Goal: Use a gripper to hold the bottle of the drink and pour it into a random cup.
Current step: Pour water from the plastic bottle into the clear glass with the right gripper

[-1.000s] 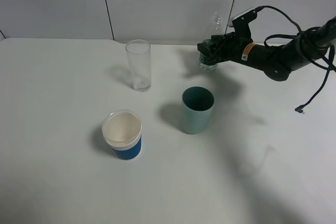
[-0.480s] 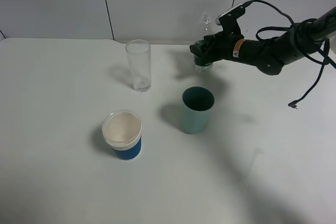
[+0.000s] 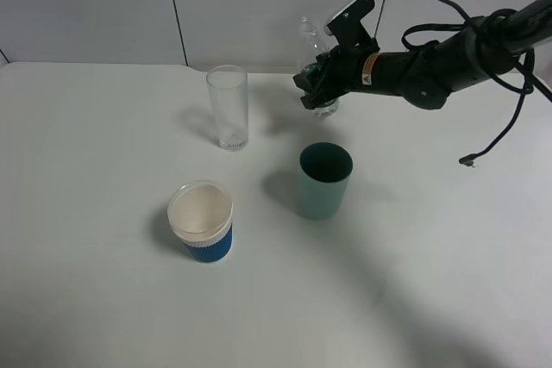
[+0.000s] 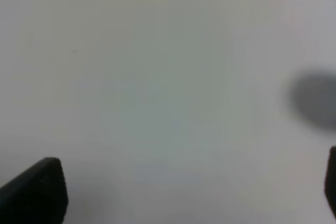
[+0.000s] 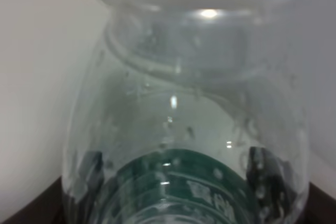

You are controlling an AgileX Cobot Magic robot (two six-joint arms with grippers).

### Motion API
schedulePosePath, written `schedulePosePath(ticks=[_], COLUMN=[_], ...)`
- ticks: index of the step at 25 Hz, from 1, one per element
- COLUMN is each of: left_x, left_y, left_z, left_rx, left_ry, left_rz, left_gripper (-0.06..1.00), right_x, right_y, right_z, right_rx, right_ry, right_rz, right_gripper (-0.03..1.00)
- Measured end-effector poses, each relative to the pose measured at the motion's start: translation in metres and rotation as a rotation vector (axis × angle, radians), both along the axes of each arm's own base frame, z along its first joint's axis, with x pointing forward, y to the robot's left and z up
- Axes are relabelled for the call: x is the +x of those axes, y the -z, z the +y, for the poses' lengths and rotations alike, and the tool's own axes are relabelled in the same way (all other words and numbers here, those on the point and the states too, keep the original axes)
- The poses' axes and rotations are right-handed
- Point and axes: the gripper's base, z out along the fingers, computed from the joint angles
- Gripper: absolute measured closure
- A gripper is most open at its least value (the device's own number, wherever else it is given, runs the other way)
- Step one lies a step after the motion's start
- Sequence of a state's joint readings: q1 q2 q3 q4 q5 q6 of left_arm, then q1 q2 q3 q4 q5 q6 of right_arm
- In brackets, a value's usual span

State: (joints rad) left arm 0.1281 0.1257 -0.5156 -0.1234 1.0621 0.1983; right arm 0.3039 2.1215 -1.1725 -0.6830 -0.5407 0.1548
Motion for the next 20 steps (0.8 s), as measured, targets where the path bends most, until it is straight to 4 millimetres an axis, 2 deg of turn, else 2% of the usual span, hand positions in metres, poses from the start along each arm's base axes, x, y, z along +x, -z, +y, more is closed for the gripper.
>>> schedulePosePath(ticks=[8,14,20], left_x=[0.000,0.000,0.000], left_y=[0.000,0.000,0.000], left_z=[0.000,0.000,0.000], left_rx=[0.000,0.000,0.000], left_ry=[0.000,0.000,0.000], left_rz=[0.000,0.000,0.000], left_gripper=[-0.05,-0.05,-0.05], right_x=[-0.013,-0.008,-0.003], right_y=[-0.014,-0.029,-0.045], right_z=[0.031,0.052,0.063], right_rx=[-0.084,-0.081,-0.098], right_ry=[-0.041,-0.026,-0.027], right_rz=[-0.017,-0.026,-0.049], right_gripper=[0.40,0.40,0.40])
